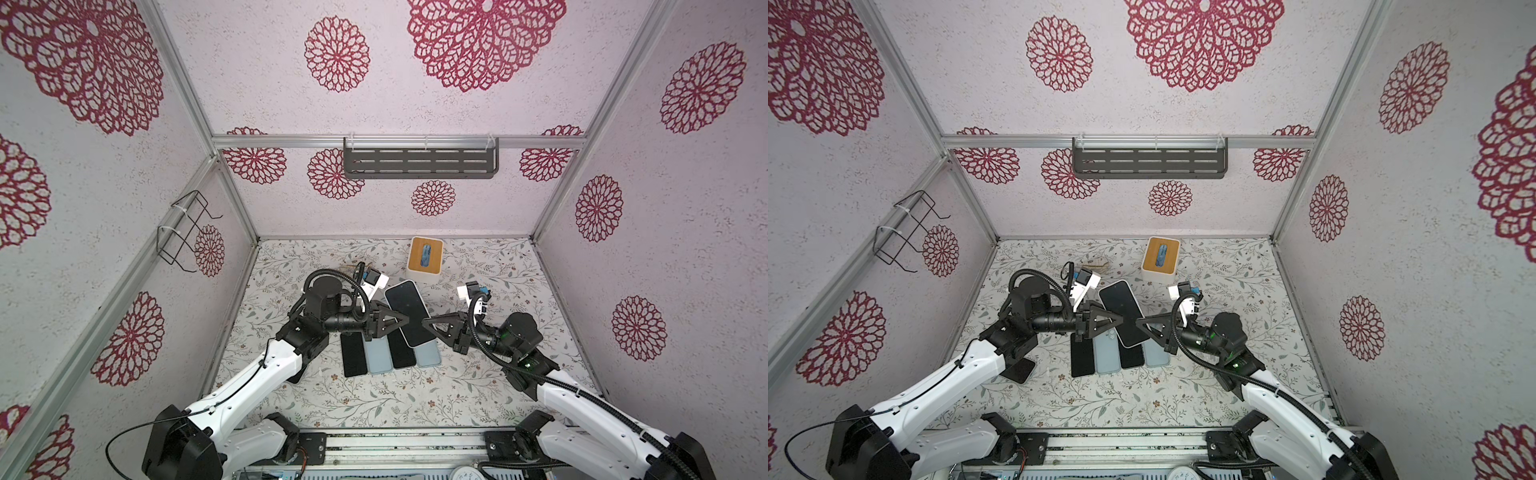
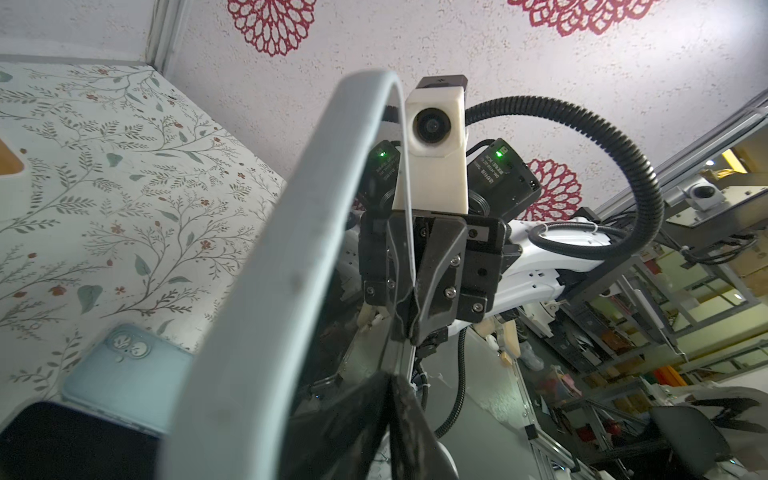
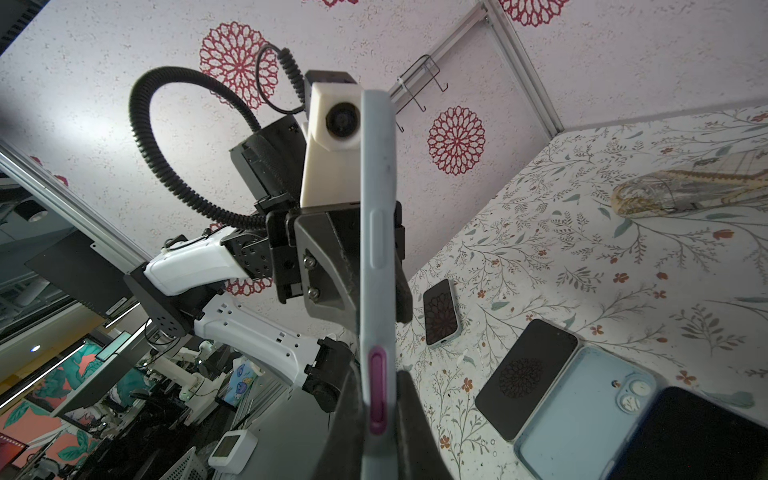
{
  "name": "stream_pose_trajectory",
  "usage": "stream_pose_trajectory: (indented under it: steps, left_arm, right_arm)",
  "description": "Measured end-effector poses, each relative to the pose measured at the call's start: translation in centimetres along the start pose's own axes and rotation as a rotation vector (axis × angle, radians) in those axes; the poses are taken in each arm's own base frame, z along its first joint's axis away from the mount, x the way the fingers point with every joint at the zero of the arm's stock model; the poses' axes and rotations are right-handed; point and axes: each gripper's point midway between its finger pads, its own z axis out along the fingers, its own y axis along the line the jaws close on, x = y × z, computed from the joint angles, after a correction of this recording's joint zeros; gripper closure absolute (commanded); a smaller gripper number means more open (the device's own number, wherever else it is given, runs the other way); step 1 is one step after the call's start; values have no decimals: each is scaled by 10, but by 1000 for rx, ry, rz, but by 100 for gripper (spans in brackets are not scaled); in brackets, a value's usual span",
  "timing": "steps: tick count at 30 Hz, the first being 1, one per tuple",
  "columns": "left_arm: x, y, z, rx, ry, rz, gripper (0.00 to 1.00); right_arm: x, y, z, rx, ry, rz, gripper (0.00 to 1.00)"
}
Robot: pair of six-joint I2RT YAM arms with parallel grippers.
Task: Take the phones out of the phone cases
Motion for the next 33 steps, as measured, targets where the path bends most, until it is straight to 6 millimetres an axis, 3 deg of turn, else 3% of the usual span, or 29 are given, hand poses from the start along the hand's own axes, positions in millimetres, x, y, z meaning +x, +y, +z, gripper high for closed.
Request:
stream_pose_trajectory:
  steps: [4,8,14,17,24,29,33]
  left_arm:
    - [-2,-4,0,11,0,2,99]
    - [0,-8,2,10,6,-10,100]
    - [-2,-18,6,-25,-26,14,100]
    - [-7,-16,5,-65,-56,6,100]
    - [-33,-26,-1,-89,-196,-2,100]
    - [-31,-36,9,-60,-185,-11,100]
    - [-33,-37,12,-58,-201,-23,100]
  right_arm:
    - [-2,3,-1,-11,-11,-22,100]
    - [1,3,-4,-17,-20,-31,97]
    - [4,-2,-5,-5,-28,2,42]
    - [3,-2,-8,1,-51,8,32]
    - [7,-10,-18,8,-126,46,31]
    - [6,-13,-14,-16,-147,82,34]
    - [-4,-5,-15,-52,-190,79,52]
